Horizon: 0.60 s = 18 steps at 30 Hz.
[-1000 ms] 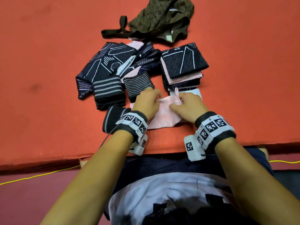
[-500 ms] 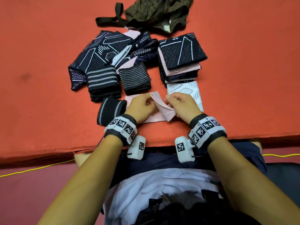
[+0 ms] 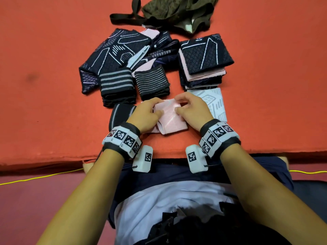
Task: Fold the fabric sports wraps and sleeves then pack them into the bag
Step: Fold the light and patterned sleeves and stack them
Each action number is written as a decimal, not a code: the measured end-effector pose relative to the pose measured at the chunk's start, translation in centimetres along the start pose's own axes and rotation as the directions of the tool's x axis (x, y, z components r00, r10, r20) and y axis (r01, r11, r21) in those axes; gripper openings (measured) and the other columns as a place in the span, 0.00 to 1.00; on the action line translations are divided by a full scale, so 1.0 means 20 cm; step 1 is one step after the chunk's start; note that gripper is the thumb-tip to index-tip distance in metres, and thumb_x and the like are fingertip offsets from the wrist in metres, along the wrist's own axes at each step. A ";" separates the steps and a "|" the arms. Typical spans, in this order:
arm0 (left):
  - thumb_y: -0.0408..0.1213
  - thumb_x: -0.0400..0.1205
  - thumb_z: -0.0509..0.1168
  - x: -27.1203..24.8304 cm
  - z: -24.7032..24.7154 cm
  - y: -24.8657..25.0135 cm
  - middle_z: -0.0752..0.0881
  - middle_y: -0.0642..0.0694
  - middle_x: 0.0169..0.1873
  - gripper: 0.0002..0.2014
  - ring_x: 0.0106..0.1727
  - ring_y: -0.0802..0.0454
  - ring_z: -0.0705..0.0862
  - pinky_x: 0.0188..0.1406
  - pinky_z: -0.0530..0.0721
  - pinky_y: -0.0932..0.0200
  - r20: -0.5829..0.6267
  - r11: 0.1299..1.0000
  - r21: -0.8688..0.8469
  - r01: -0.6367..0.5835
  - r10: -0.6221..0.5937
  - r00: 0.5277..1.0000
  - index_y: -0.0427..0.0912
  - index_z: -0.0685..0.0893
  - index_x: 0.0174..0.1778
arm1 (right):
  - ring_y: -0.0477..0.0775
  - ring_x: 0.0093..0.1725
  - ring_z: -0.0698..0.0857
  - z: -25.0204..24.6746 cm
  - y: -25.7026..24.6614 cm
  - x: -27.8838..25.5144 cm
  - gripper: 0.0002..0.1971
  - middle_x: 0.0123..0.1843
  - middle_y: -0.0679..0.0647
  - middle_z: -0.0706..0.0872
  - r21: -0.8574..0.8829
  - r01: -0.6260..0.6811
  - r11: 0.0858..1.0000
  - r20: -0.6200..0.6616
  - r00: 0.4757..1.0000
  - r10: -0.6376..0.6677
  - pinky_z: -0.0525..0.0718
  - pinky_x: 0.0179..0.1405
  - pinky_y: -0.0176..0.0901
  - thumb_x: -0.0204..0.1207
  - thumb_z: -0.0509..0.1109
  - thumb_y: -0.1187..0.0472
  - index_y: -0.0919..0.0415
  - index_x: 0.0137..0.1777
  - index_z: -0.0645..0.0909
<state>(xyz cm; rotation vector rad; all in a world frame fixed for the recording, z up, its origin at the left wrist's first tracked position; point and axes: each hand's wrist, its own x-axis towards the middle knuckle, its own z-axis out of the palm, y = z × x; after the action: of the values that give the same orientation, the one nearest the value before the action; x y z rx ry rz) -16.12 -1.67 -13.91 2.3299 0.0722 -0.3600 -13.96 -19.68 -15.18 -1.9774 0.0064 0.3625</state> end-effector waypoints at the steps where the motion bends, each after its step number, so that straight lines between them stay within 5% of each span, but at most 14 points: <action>1: 0.33 0.84 0.65 0.00 0.00 0.00 0.84 0.54 0.56 0.17 0.54 0.57 0.81 0.45 0.71 0.74 -0.046 1.000 0.002 -0.005 0.005 0.999 0.49 0.82 0.68 | 0.48 0.48 0.85 0.00 0.00 0.00 0.16 0.59 0.47 0.85 -0.094 0.035 0.995 -0.016 0.999 -0.037 0.85 0.59 0.46 0.72 0.75 0.63 0.49 0.59 0.83; 5: 0.32 0.82 0.66 0.01 -0.01 -0.03 0.84 0.52 0.53 0.19 0.50 0.54 0.81 0.52 0.75 0.64 -0.200 0.999 -0.032 -0.001 -0.006 0.980 0.49 0.78 0.68 | 0.45 0.56 0.82 0.00 0.00 -0.01 0.16 0.59 0.49 0.84 -0.228 0.090 0.970 0.001 0.996 -0.092 0.74 0.57 0.34 0.76 0.74 0.58 0.51 0.64 0.81; 8: 0.33 0.81 0.67 0.01 -0.01 -0.05 0.86 0.43 0.45 0.16 0.42 0.47 0.84 0.49 0.83 0.51 -0.239 0.998 -0.060 0.011 -0.025 0.971 0.46 0.74 0.63 | 0.44 0.56 0.81 0.01 0.01 -0.02 0.17 0.60 0.49 0.85 -0.234 0.067 0.970 0.016 0.998 -0.065 0.72 0.55 0.31 0.79 0.73 0.57 0.52 0.67 0.80; 18: 0.31 0.81 0.65 0.00 -0.03 -0.11 0.83 0.50 0.43 0.13 0.46 0.48 0.83 0.51 0.80 0.55 -0.183 0.999 -0.001 0.032 -0.032 0.983 0.46 0.78 0.61 | 0.47 0.48 0.82 0.02 0.05 0.00 0.20 0.51 0.47 0.84 -0.243 0.039 0.969 0.055 0.998 -0.026 0.81 0.53 0.43 0.78 0.74 0.51 0.51 0.67 0.78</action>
<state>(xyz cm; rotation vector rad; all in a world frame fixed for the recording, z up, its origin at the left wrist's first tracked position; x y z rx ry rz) -16.36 0.23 -15.01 2.3610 0.1994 -0.1602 -14.31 -19.72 -16.20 -2.2079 -0.1079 0.4086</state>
